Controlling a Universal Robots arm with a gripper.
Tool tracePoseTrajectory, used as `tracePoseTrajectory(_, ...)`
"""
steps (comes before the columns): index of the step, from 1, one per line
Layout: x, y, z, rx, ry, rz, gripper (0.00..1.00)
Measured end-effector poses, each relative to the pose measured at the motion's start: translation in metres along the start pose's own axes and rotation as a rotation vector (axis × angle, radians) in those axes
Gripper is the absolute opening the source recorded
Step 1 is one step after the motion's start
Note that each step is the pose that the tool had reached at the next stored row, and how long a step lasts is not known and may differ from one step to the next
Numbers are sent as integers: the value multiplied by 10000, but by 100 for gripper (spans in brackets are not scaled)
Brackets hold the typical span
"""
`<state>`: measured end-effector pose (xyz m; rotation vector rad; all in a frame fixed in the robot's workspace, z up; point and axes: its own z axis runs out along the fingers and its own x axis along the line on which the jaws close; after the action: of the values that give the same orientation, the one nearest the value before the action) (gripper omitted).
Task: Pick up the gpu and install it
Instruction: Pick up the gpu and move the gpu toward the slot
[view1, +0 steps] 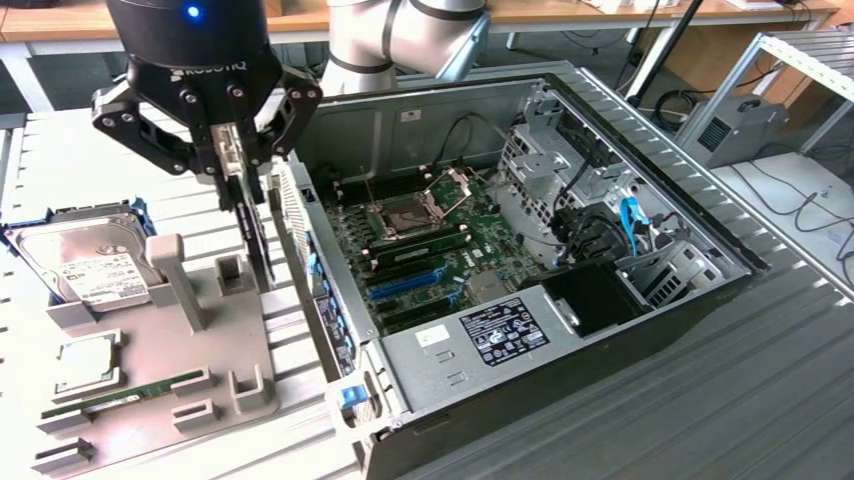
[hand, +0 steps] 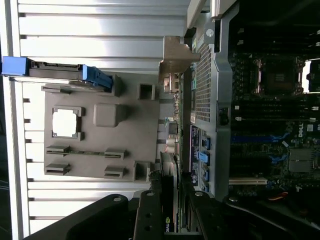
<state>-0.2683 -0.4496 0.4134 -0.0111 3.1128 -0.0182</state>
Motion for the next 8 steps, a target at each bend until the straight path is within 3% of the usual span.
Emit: tracePoseTrajectory(8, -112, -1, 4, -1, -1, 0, 26)
